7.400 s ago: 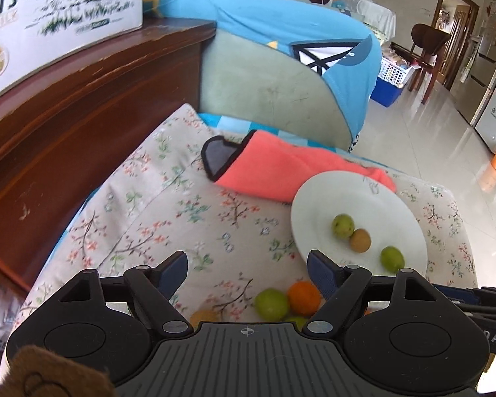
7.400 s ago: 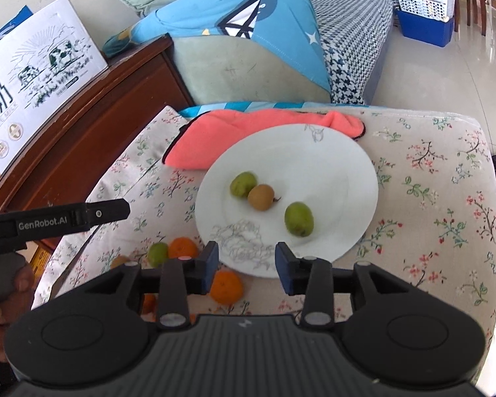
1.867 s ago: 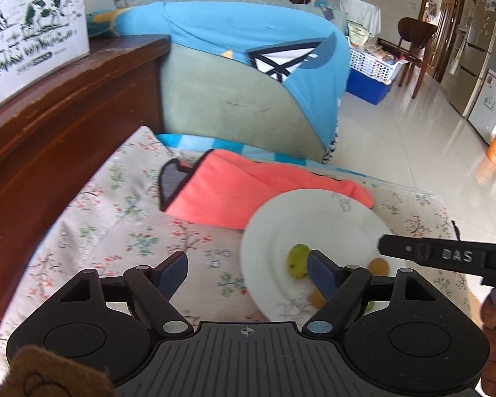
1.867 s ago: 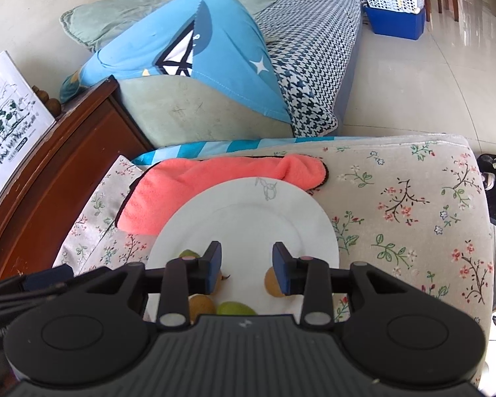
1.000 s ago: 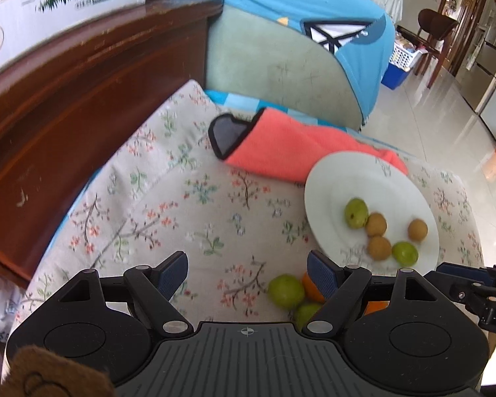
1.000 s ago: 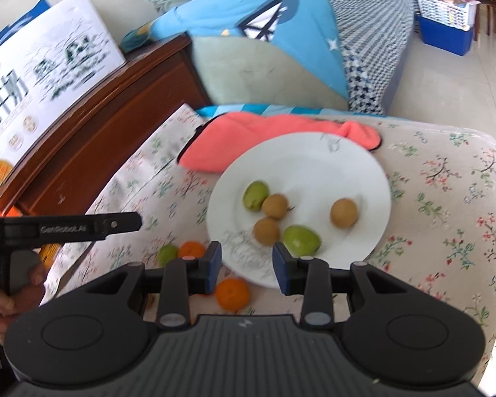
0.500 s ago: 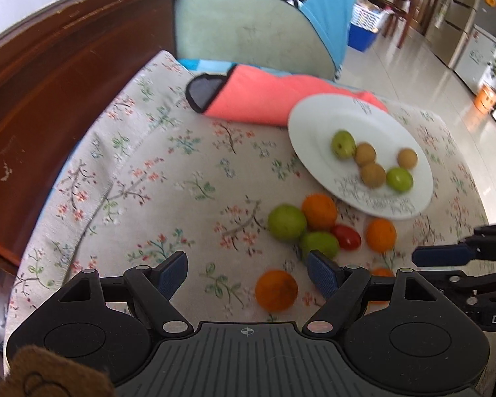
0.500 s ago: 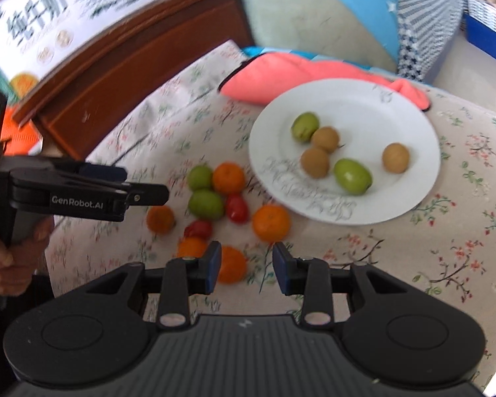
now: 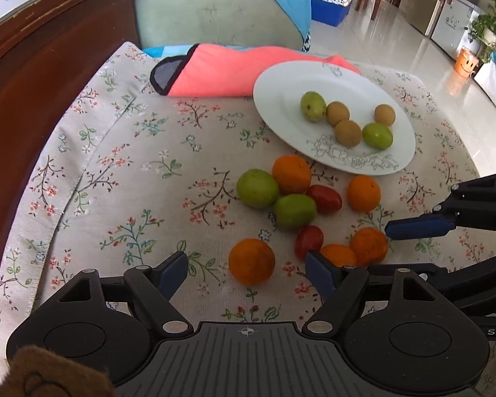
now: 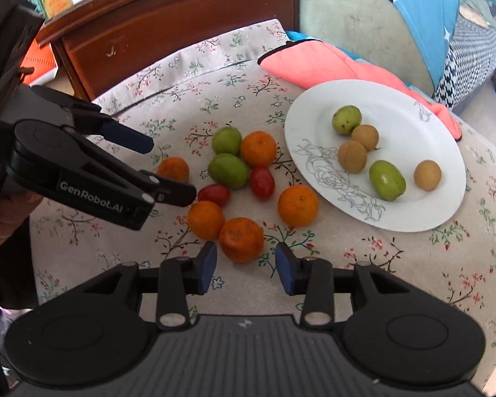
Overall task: Organize fruits
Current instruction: 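Move to the oranges and grasp one with the left gripper while the right grasps another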
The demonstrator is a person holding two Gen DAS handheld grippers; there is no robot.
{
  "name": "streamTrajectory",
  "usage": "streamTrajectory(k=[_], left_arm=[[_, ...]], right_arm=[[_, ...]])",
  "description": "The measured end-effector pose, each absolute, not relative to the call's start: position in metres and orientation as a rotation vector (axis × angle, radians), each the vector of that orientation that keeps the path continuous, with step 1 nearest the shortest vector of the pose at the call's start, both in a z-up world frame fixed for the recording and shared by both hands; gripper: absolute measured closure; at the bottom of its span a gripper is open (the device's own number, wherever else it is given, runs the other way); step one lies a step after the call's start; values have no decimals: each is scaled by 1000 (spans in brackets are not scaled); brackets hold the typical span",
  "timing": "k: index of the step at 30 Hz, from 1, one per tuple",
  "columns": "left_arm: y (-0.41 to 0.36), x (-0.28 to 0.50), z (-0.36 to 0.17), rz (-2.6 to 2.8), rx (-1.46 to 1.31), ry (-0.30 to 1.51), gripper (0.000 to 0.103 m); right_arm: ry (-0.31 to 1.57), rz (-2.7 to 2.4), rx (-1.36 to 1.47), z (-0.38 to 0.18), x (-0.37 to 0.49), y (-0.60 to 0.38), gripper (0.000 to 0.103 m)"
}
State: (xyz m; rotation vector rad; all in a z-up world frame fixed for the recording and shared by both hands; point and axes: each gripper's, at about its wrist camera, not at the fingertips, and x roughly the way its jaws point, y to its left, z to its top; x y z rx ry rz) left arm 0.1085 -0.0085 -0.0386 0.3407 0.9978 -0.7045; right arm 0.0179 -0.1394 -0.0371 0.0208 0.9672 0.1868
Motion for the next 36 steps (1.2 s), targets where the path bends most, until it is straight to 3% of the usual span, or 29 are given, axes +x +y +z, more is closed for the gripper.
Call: streamTrajectory(k=[17, 20, 28, 36], left_arm=[[-14, 108, -49, -680, 388, 1000, 28], [-15, 106, -48, -684, 392, 989, 36], [-15, 107, -43, -704, 372, 984, 75], [-12, 110, -39, -681, 342, 983, 76]], right_arm=[[958, 189, -15, -44, 29, -132, 63], [957, 192, -17, -45, 28, -132, 63], [949, 196, -4, -44, 28, -132, 72], [930, 196, 8, -38, 27, -133, 72]])
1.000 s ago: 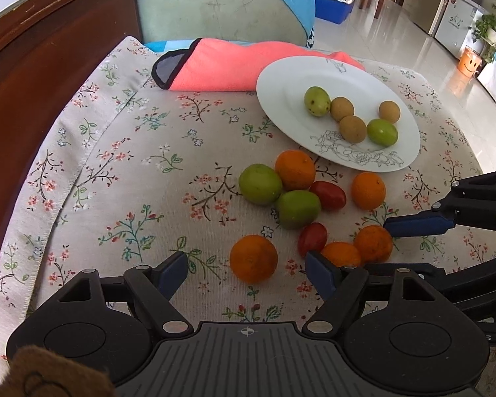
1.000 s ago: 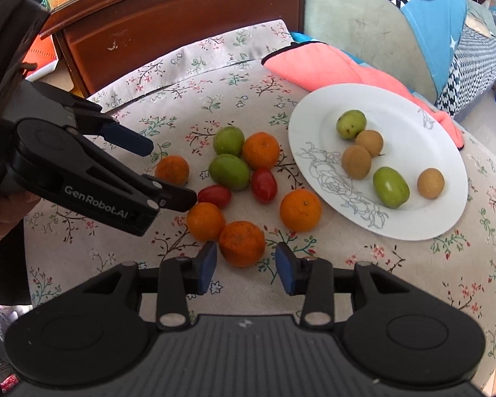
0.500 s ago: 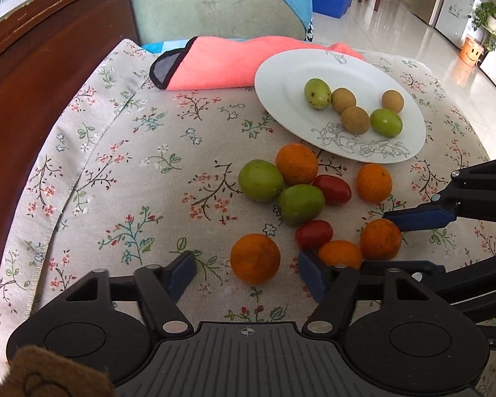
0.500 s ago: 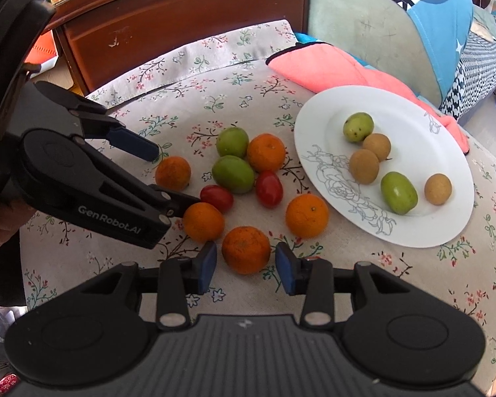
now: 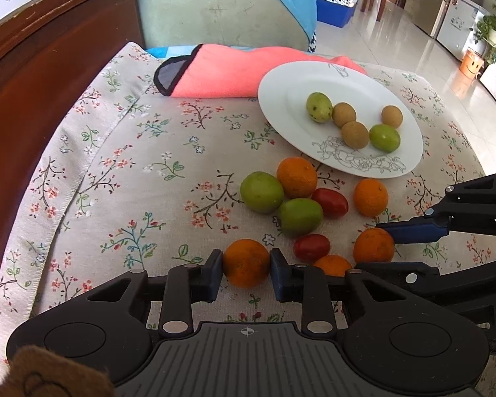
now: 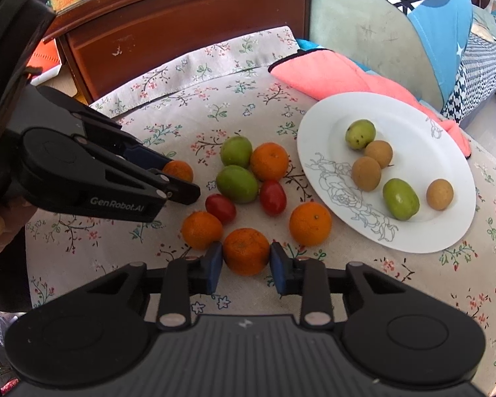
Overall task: Organize fruits
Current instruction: 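Move to the oranges and grasp one with the left gripper while the right grasps another, then lift and carry the held oranges over the white plate with both grippers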
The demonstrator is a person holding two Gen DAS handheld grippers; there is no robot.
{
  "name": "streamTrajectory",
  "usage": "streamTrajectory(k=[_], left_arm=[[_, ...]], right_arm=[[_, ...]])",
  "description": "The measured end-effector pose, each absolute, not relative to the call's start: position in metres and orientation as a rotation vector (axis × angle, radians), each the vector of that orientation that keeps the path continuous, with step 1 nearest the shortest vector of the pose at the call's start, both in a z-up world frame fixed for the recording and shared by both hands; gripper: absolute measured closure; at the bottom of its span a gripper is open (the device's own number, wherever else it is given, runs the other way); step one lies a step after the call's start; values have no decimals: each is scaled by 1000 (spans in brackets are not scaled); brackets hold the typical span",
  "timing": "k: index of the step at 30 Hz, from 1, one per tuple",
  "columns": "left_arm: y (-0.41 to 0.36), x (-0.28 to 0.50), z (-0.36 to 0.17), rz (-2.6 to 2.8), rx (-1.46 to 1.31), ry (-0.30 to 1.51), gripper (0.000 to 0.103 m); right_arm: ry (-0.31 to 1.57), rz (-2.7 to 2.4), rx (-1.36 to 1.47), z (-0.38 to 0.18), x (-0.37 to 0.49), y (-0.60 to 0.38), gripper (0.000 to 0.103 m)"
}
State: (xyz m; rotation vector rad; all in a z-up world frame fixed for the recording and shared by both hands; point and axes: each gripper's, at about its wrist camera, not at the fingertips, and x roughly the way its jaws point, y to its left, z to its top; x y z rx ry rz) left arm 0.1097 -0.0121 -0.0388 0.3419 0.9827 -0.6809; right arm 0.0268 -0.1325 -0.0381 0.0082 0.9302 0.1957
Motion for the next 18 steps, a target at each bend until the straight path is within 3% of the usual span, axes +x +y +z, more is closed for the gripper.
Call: streamTrajectory(k=[18], left_arm=[[-14, 123, -1, -656, 202, 897, 76]], right_arm=[[798, 119, 112, -2, 30, -161, 72]])
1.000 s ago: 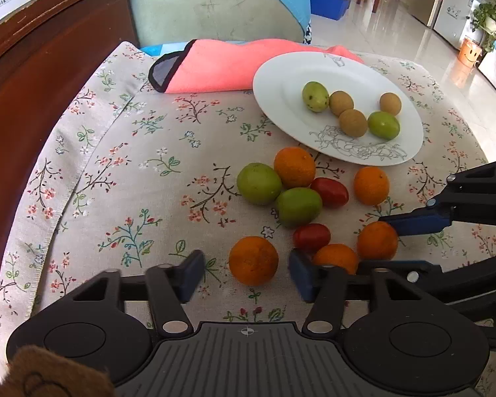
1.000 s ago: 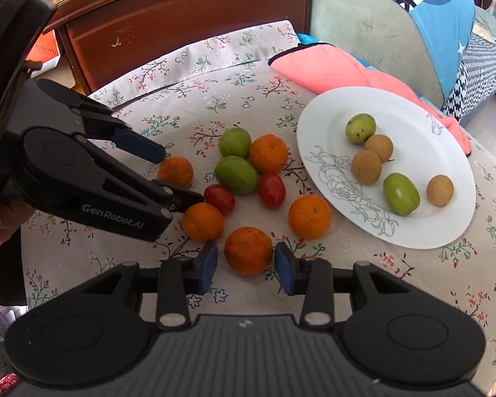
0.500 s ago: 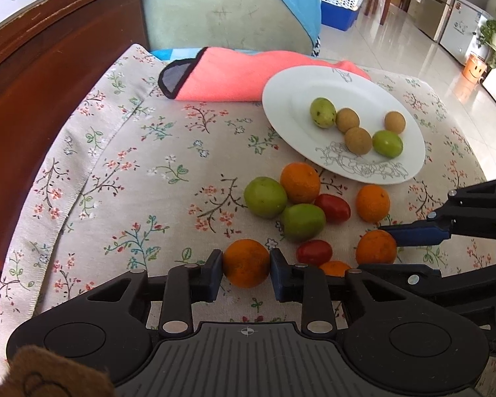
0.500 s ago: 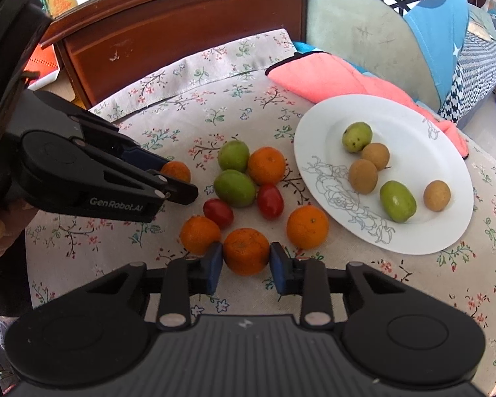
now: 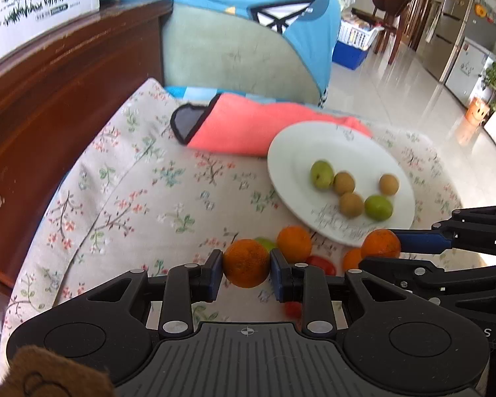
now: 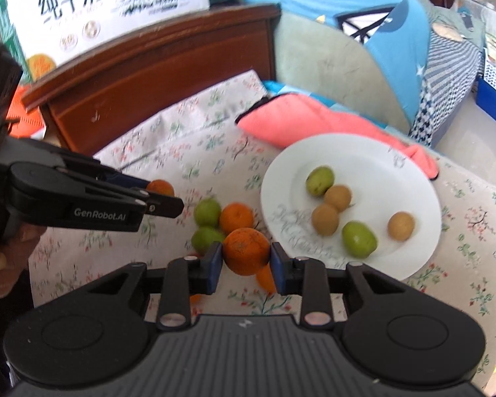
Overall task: Organize fruits
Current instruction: 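Lift and carry the held oranges over the white plate with both grippers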
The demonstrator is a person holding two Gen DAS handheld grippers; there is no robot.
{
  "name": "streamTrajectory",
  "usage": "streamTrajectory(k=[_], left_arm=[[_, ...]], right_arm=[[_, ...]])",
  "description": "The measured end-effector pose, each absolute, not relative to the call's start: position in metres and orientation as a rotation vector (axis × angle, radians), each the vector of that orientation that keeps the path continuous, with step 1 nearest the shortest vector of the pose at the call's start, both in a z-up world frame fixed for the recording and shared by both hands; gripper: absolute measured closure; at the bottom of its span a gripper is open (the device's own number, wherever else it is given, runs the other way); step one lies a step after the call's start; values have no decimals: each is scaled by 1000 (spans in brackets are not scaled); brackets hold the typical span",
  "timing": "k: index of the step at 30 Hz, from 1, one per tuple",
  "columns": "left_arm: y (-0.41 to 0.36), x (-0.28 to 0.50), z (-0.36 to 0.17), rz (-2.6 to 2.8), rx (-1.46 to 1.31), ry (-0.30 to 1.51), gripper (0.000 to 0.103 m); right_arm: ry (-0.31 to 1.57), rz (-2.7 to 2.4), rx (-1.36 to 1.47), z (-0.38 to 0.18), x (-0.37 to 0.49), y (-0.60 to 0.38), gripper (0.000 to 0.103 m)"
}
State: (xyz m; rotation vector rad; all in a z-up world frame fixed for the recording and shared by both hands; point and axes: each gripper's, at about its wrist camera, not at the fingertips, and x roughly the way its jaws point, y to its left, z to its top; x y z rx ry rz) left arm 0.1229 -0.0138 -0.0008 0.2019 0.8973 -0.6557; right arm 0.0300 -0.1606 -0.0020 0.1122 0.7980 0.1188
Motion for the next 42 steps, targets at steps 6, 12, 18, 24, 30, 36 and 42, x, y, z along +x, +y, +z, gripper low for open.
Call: streamTrajectory(k=[6, 12, 18, 24, 30, 36, 42], left_arm=[[-23, 120, 12, -682, 178, 866, 76], [-34, 118, 23, -705, 147, 840, 75], [-45, 119, 35, -705, 116, 813, 75], [-55, 119, 41, -694, 120, 778, 75], [-63, 126, 41, -696, 95, 780, 75], [-71, 135, 42, -707, 82, 766, 75], [-84, 142, 35, -714, 137, 766, 75]], right_arm=[[758, 87, 142, 11, 31, -172, 72], [720, 37, 174, 24, 32, -186, 72], [675, -27, 218, 39, 30, -207, 72], [657, -110, 273, 46, 28, -228, 72], [641, -150, 342, 50, 28, -244, 72], [638, -145, 391, 45, 33, -256, 72], [645, -150, 460, 36, 45, -272, 72]])
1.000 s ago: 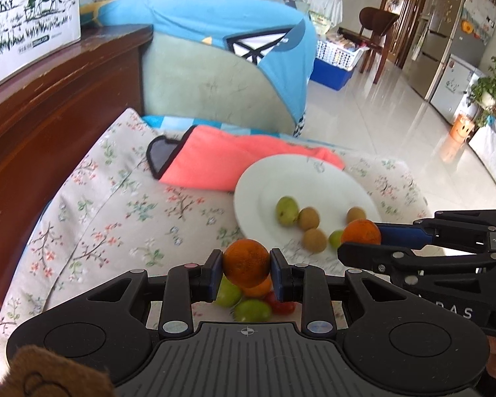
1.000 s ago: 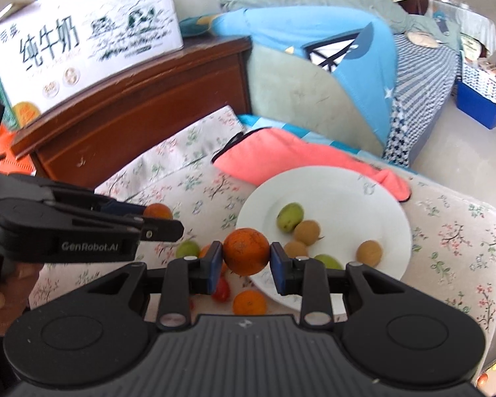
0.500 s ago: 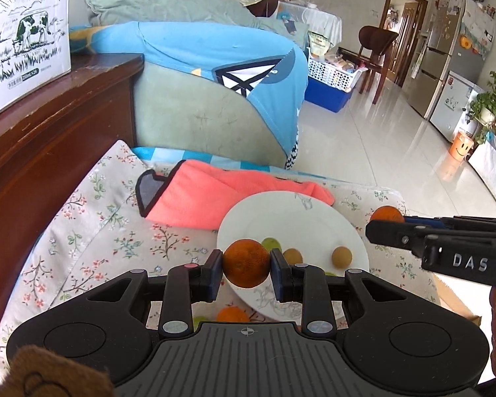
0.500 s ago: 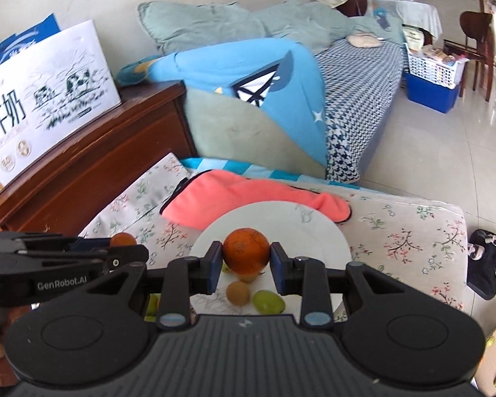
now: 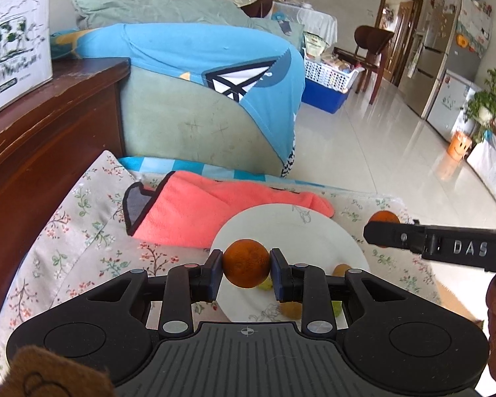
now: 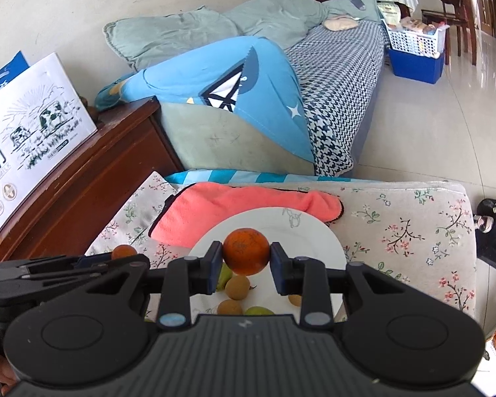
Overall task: Organize fruits
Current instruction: 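Lift and carry the held oranges over the white plate with both grippers, then open the left gripper over the plate while the right gripper releases its orange there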
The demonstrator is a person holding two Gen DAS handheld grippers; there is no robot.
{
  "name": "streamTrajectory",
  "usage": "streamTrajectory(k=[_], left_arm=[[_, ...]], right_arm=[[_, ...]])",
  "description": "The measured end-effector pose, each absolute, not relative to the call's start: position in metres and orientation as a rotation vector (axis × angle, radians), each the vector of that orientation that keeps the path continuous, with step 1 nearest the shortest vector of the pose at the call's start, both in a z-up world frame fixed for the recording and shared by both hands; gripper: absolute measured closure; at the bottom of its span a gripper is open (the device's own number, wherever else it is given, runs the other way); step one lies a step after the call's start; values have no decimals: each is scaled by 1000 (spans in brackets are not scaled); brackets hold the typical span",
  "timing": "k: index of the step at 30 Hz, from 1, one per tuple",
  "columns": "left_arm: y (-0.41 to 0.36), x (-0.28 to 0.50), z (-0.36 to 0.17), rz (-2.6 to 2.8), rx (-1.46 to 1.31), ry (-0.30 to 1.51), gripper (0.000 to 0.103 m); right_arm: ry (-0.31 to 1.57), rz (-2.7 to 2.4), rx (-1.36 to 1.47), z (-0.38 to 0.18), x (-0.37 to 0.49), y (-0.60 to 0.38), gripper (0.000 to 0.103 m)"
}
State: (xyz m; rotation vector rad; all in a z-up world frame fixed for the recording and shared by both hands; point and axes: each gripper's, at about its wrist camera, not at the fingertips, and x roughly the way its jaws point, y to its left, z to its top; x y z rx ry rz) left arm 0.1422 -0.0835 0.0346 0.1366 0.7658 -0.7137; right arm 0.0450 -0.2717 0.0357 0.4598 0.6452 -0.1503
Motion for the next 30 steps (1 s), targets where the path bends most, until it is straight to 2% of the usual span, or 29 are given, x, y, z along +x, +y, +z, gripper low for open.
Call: streamTrajectory(k=[9, 21, 29, 30], left_arm=[[-96, 161, 12, -710, 126, 827, 75], [-121, 170, -24, -718, 202, 888, 75], [-125, 170, -25, -735, 167, 890, 73], [-124, 170, -24, -736, 157, 889, 73]], right_arm=[[681, -169, 537, 16, 63, -290, 72], [811, -169, 493, -18, 95, -286, 72], [838, -196, 514, -31, 105, -291, 71], [840, -201, 521, -32, 106, -293, 69]])
